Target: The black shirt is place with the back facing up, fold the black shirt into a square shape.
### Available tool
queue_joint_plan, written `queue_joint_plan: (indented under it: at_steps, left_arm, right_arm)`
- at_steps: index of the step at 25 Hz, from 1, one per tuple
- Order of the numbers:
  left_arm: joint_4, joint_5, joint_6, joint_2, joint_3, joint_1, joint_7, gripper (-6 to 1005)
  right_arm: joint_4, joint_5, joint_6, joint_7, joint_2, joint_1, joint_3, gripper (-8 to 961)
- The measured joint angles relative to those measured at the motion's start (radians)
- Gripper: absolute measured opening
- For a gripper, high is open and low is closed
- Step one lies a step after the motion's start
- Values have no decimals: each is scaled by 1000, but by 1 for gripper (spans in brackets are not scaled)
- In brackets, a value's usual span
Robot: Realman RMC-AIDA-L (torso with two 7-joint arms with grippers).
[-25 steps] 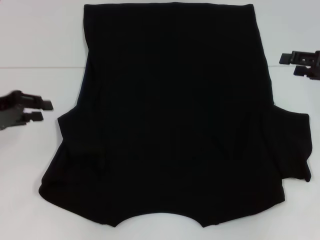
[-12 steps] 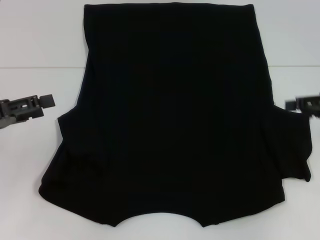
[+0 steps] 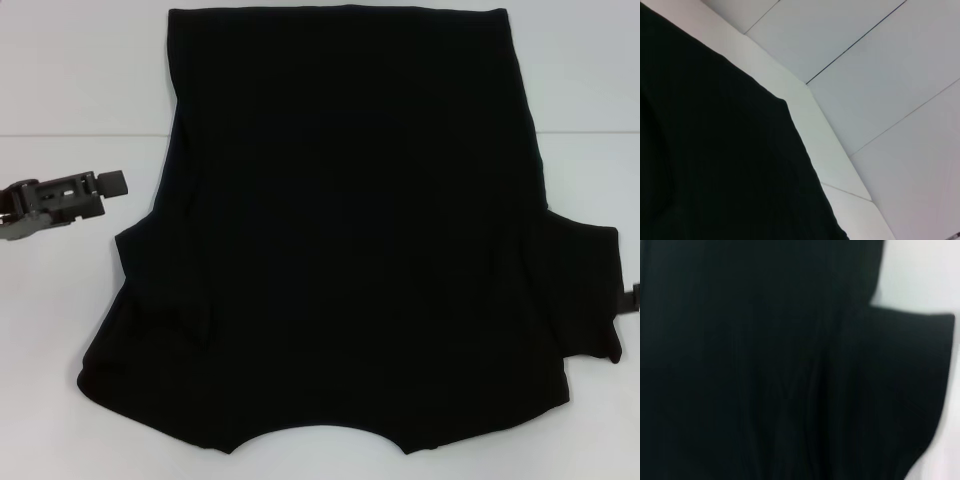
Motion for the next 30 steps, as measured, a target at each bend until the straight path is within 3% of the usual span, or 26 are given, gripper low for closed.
queue_joint_plan:
  at_steps: [10,23,26,30]
  left_arm:
    - [-19,-3,-27,-3,-2,-9,0,891]
    - [-19,-4,-32,-6,-8,-14,1,891]
    - [-19,-4,-32,-7,-9,-16,1,891]
    - [-19,-4,-32,-8,-9,-16,0,891]
  right_arm:
    - [21,-48,60,7,30,3,-9,473]
    - [97,-45,160,45,42,25,-71,475]
    - [96,-45,160,46,43,29,-74,266]
    - [96,-46,159,44,44,34,-76,186]
